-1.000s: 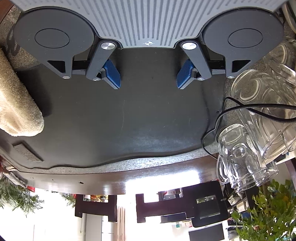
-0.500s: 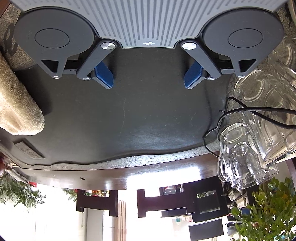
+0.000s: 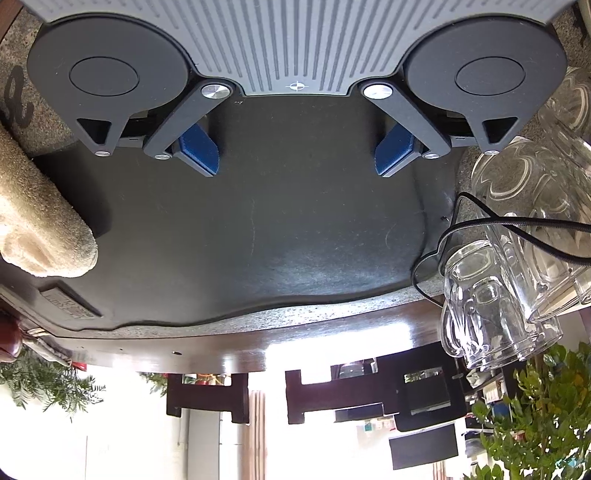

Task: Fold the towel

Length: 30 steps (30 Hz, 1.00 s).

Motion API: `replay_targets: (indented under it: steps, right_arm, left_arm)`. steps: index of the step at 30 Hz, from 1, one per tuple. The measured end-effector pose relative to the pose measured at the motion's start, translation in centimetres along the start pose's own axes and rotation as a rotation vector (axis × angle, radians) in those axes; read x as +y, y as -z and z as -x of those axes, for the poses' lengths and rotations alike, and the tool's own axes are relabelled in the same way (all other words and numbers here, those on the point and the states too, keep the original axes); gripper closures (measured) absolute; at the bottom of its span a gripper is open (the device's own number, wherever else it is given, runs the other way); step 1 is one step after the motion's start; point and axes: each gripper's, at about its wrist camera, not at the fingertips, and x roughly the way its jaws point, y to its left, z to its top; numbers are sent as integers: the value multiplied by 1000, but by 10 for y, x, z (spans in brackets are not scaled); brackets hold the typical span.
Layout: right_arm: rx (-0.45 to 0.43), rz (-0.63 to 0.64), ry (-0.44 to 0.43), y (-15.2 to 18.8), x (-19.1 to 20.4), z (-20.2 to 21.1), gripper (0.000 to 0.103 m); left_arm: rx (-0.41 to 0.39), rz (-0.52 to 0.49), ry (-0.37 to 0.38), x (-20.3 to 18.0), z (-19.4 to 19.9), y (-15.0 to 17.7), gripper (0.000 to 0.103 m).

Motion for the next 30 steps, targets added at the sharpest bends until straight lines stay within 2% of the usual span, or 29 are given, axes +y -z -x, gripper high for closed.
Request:
replay_targets:
  steps: [4,30]
  right_arm:
    - [0,0,0,0,0,0,0]
    - [0,0,0,0,0,0,0]
  left_arm:
    - [2,-1,-1,0,0,2,1]
    - [5,2,-2,0,-1,4,0]
